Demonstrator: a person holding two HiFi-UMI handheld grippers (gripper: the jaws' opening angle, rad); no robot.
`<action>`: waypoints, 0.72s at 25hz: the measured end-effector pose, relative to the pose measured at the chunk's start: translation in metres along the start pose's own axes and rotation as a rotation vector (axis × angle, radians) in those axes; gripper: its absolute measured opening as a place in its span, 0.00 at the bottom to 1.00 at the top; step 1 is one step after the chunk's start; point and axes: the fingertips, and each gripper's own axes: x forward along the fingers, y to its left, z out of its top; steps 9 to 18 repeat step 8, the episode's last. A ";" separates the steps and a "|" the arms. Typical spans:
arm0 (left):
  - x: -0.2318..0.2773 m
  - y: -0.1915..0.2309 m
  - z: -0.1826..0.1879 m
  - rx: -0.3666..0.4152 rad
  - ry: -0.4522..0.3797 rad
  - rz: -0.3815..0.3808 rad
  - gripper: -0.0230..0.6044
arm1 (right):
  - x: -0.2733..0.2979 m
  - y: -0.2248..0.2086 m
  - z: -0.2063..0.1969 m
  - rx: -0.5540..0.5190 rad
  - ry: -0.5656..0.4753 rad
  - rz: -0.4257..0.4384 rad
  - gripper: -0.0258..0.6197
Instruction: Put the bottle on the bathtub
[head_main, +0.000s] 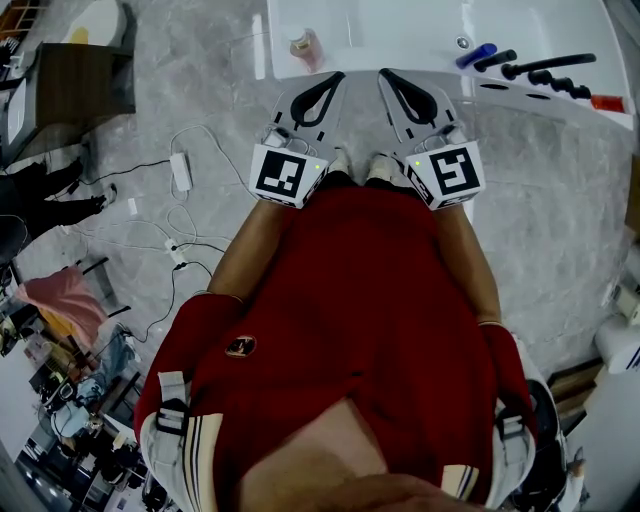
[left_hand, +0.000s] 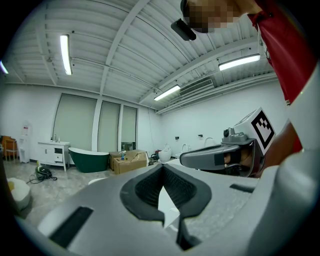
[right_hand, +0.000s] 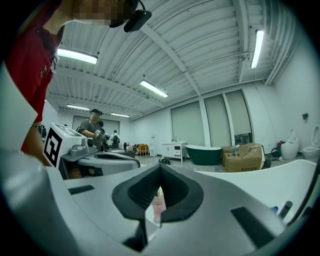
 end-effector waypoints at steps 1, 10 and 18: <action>0.000 0.000 0.001 0.000 -0.003 0.001 0.05 | 0.000 -0.001 -0.001 0.001 0.002 -0.002 0.04; -0.001 0.000 -0.005 0.001 0.013 0.002 0.05 | 0.000 -0.001 -0.005 0.003 0.012 -0.008 0.04; -0.001 0.000 -0.005 0.001 0.013 0.002 0.05 | 0.000 -0.001 -0.005 0.003 0.012 -0.008 0.04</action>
